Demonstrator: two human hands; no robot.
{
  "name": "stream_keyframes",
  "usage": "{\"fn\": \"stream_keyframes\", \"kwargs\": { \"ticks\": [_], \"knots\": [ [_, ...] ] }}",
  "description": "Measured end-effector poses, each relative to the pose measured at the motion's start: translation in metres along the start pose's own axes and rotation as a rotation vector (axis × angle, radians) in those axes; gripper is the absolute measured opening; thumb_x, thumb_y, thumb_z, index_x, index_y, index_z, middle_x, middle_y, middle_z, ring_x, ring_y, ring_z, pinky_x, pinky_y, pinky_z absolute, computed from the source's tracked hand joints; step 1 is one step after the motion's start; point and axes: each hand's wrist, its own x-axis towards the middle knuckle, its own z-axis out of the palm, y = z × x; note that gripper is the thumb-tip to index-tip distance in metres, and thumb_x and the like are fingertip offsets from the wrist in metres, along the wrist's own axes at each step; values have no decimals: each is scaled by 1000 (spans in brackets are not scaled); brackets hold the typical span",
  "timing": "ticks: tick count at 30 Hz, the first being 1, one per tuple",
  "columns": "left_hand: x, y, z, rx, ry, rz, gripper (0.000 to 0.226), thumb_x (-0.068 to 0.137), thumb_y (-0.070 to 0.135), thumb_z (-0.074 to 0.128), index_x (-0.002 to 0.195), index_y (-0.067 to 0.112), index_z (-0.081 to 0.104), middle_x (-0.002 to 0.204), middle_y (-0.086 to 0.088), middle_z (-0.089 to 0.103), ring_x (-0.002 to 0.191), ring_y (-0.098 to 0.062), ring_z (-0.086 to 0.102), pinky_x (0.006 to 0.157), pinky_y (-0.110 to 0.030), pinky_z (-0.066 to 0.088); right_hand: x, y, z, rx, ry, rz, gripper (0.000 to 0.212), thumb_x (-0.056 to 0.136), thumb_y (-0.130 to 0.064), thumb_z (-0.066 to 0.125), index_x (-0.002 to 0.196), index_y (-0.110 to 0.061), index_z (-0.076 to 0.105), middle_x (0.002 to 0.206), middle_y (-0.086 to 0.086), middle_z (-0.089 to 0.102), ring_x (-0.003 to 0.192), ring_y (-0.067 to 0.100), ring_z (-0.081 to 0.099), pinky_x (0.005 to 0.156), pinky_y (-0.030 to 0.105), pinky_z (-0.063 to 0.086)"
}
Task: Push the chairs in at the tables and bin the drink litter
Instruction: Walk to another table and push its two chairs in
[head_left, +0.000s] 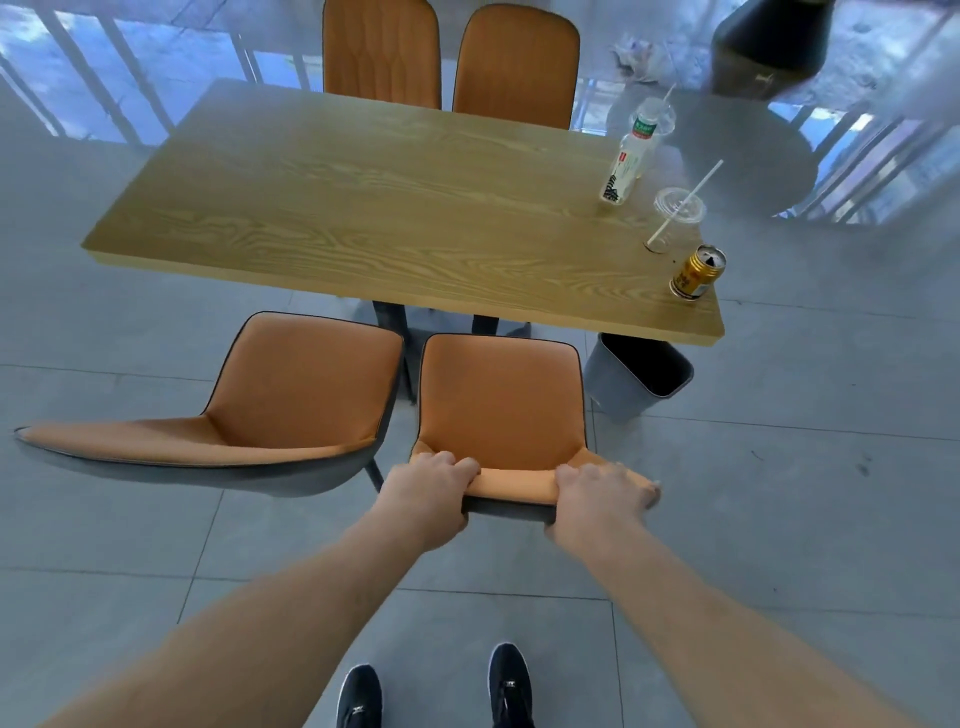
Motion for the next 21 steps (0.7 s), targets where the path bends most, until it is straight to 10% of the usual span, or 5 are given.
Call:
{"fn": "stream_keyframes", "kwargs": {
  "ticks": [8, 12, 21],
  "knots": [
    [-68, -205, -42, 219, 62, -284, 28, 90, 50, 61, 107, 31, 50, 101, 7, 57, 96, -20, 58, 86, -42, 52, -15, -112, 1, 61, 264, -259, 35, 92, -42, 63, 122, -28, 54, 113, 0, 62, 108, 30, 60, 96, 51, 44],
    [-77, -237, -29, 283, 141, -186, 16, 87, 47, 58, 89, 33, 50, 82, 11, 57, 79, -18, 63, 64, -34, 48, -7, -124, 6, 27, 391, -248, 28, 92, -50, 66, 111, -30, 62, 98, -4, 66, 87, 24, 62, 68, 37, 37],
    [-79, -248, -23, 318, 274, 13, 14, 87, 33, 66, 77, 27, 58, 70, 7, 63, 59, -20, 62, 52, -31, 46, -9, -125, 11, -7, 467, -321, 24, 83, -37, 79, 105, -29, 73, 87, -7, 69, 79, 21, 63, 63, 32, 36]
  ]
}}
